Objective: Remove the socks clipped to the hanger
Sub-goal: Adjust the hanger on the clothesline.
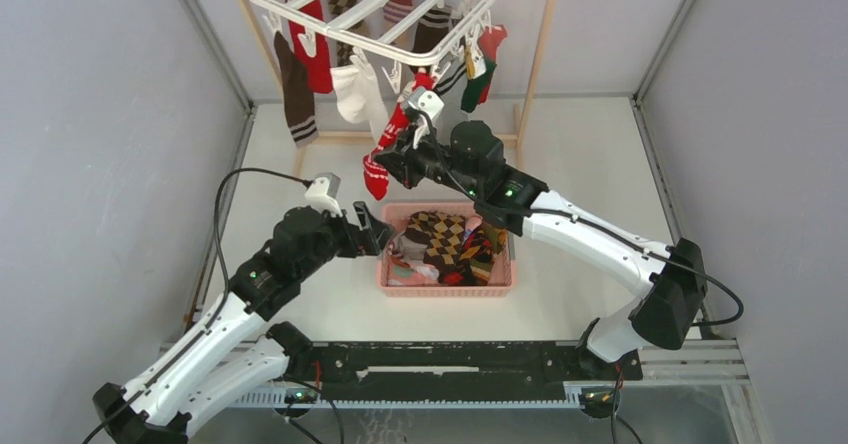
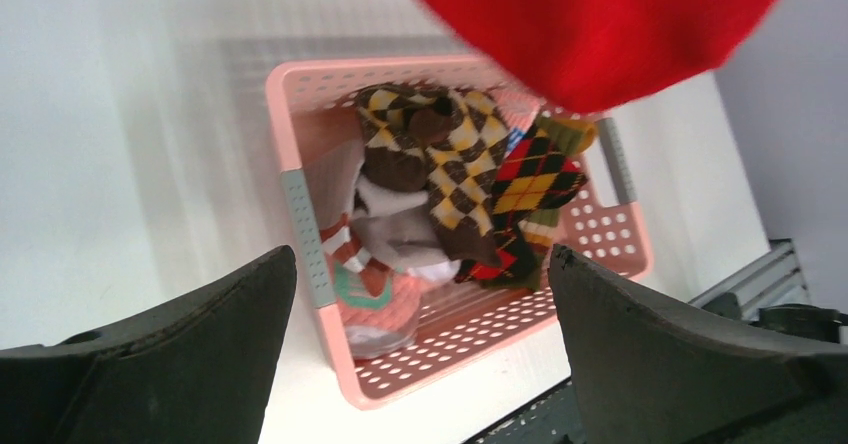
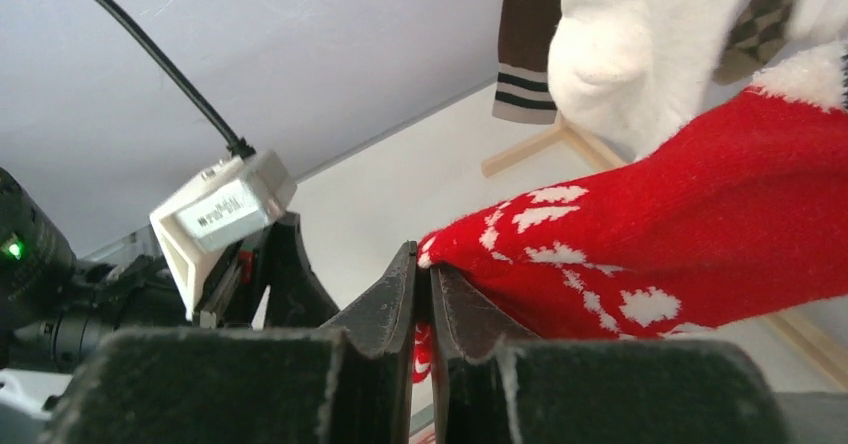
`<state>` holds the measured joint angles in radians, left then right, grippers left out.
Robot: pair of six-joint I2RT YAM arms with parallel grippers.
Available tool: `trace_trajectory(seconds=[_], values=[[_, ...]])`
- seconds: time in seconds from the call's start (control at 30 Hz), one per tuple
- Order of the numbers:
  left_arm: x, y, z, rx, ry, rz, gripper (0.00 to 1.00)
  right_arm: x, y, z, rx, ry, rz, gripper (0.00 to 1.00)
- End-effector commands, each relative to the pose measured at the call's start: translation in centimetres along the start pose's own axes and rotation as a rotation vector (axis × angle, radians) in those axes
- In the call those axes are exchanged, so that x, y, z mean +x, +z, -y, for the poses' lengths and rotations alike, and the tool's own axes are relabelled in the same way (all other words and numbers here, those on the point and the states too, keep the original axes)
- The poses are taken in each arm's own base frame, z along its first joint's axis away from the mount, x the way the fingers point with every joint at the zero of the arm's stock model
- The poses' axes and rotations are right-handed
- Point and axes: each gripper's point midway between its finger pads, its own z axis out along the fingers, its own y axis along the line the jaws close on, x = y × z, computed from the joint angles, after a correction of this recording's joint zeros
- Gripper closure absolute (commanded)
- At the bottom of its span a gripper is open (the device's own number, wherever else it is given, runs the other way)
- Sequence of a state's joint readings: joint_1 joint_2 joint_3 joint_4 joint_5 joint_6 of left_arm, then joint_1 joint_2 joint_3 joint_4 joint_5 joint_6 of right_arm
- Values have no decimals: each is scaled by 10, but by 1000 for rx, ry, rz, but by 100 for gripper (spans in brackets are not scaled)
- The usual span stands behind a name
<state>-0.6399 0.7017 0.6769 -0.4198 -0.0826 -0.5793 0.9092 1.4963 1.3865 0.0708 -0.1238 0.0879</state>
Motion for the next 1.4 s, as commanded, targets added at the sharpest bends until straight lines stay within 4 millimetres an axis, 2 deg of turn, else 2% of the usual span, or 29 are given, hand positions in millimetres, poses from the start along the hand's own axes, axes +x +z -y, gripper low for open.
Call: trace_trajectory(seconds=[0.0, 0.2, 0.37, 0.57, 0.73, 0.8, 1.07, 1.37], values=[[-29, -5, 33, 162, -31, 123, 0, -23, -15, -15, -99, 67, 20, 86], [-34, -7, 56, 298, -29, 151, 0, -15, -26, -11, -231, 249, -15, 86], [-37, -1, 55, 289, -32, 172, 0, -15, -28, -5, -266, 334, -27, 86], [-45, 3, 59, 299, -18, 206, 0, -12, -26, -2, -261, 355, -48, 86], [-51, 8, 53, 254, 0, 232, 0, -9, -26, -2, -263, 365, -70, 86], [-62, 9, 53, 245, 1, 278, 0, -7, -26, -3, -264, 368, -80, 86], [-88, 9, 64, 274, 29, 381, 0, 0, -27, -7, -275, 377, -111, 86], [-103, 14, 76, 306, 73, 427, 1, 5, -24, -16, -298, 387, -134, 86]])
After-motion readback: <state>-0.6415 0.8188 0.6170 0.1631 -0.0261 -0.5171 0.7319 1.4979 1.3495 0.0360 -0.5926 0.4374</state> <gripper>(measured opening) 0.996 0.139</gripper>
